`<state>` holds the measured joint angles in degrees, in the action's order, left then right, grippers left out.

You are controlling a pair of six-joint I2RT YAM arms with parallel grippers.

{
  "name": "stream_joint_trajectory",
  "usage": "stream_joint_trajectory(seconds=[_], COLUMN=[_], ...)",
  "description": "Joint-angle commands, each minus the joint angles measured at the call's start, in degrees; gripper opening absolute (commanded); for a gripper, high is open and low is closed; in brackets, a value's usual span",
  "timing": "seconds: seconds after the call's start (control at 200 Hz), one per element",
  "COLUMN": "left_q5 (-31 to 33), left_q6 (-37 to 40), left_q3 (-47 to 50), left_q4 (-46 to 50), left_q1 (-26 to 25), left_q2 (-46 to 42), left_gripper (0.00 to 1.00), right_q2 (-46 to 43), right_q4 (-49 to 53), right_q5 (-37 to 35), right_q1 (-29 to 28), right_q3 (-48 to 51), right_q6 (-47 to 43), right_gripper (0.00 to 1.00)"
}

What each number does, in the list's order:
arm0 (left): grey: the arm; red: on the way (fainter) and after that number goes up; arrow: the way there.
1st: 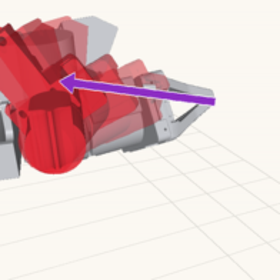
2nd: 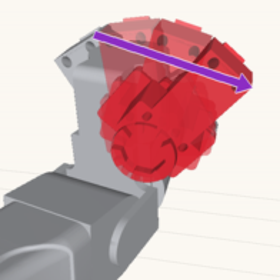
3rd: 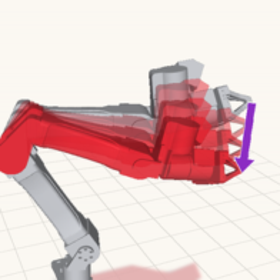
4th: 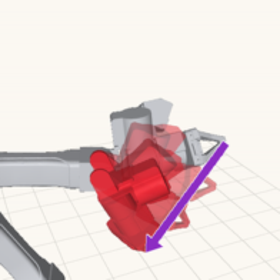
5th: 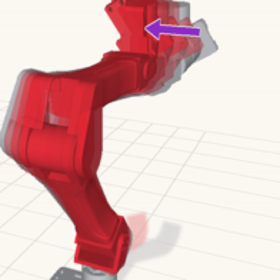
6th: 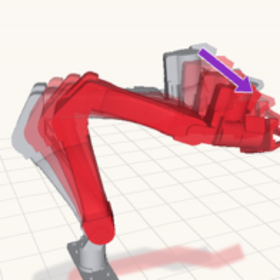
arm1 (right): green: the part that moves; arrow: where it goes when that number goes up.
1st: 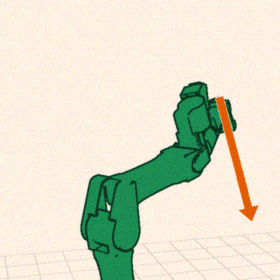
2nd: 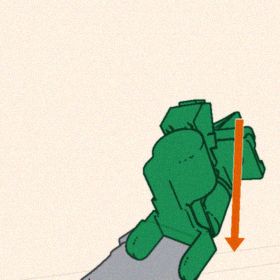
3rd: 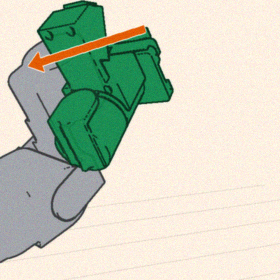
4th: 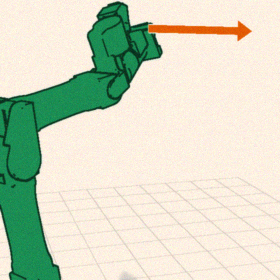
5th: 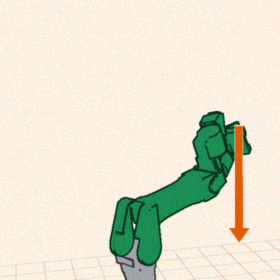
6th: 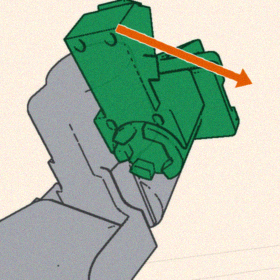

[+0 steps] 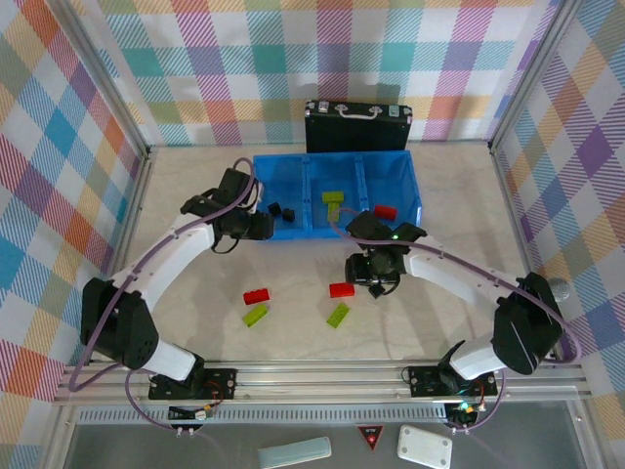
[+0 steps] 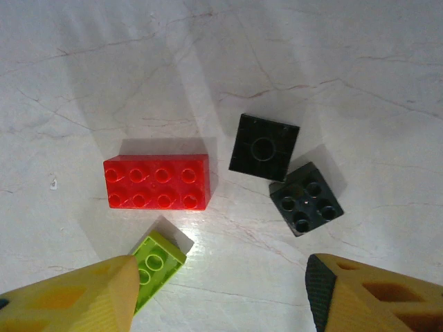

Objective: Sort the legos into containers by color
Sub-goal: Pick up the lego from the center of the table.

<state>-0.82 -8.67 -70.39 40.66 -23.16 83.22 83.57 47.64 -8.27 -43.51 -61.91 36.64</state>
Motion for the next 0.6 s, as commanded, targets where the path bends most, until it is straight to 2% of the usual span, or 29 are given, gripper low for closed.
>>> stream_joint_trajectory(seconds=[0.0,0.22,0.385,0.595], left_q5=[1.9,4.5,8.7,8.7], left_q6=[2.8,8.8,12.3,11.8], left_q3=[1.4,1.0,6.4,9.3], left_q4=[4.1,8.4,2.9,1.2], left_q1=[0.6,0.9,1.0,1.4], left_q2=[-3.9,-8.7,-12.3,-12.6], left_gripper=[0.50,0.51,0.51,0.51], right_q2=[2.7,8.9,12.8,16.7], right_q4=[0.2,-0.3,-1.1,-2.4], right_q5=[-2.1,-3.1,-3.2,-3.0], right_q1=[-2.0,-4.6,-5.7,-7.0], right_q3=[-3.3,-6.1,-7.5,-8.4], right_q6=[3.0,5.0,5.9,7.1], right_gripper=[0.68,0.70,0.74,0.77])
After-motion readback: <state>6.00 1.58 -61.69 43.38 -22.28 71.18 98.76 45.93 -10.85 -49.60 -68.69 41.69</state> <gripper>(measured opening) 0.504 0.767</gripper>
